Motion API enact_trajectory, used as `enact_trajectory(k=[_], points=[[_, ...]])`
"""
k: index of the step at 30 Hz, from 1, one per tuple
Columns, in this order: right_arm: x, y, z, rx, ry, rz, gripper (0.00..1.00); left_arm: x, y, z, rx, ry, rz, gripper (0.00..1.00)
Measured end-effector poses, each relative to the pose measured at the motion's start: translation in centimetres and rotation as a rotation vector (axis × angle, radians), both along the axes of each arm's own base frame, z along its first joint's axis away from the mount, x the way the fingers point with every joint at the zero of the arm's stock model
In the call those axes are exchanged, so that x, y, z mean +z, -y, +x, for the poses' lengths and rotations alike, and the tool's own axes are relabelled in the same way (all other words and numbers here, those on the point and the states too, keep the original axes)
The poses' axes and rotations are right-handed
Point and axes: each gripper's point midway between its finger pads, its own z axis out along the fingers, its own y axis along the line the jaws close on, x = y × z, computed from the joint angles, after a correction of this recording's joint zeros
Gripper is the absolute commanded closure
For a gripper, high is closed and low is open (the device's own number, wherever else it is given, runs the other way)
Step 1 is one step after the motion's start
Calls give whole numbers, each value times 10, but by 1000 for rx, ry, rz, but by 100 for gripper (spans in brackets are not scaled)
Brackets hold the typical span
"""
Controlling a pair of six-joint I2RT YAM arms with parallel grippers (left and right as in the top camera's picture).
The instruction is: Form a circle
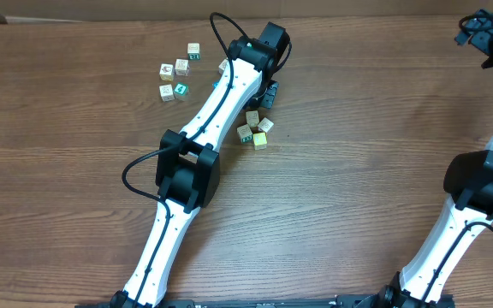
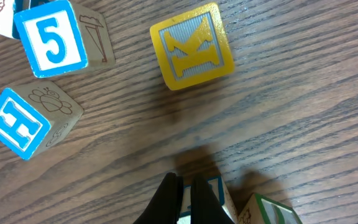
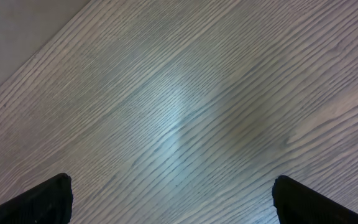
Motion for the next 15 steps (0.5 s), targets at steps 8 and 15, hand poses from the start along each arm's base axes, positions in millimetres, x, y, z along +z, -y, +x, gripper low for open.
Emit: enact_trajectory(k=[8,15], points=[[0,0,0,0,0,0,0,0,-1,-2,0,-9,3,96],[0,0,0,1,1,0,0,-1,2,-5,-5,-26,-16,96]])
